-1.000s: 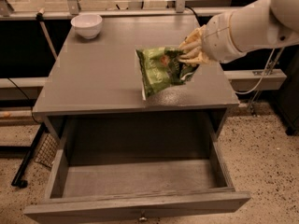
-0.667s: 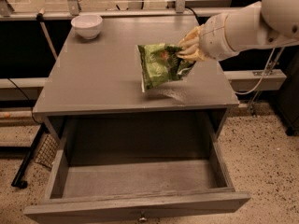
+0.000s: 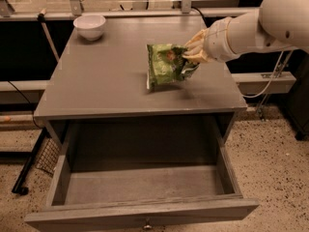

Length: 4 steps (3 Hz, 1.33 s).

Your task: Pick green jalapeno chip bag from top drawer and place on counter

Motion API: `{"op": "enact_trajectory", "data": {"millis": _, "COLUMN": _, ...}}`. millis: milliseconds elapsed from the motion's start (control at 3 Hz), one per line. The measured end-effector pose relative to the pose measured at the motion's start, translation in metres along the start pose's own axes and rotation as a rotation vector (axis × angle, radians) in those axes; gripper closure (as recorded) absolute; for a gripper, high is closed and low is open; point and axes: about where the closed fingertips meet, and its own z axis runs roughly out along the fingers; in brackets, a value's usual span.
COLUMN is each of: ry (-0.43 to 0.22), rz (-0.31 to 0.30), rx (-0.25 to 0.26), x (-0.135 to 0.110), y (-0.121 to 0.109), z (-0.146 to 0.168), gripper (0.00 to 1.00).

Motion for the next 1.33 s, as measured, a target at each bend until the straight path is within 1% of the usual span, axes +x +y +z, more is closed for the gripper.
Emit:
{"op": "enact_trajectory", "data": {"millis": 1000, "ry": -0.005, "rz": 0.002, "rx": -0.008, "x": -0.0026, "y": 0.0022, "z": 0.0056, "gripper": 0.29}}
{"op": "enact_trajectory", "data": {"millis": 1333, "ry": -0.007, "rz": 0.001, "rx": -0.011, "x": -0.0038, "y": 0.0029, "z": 0.0069, "gripper": 0.07}}
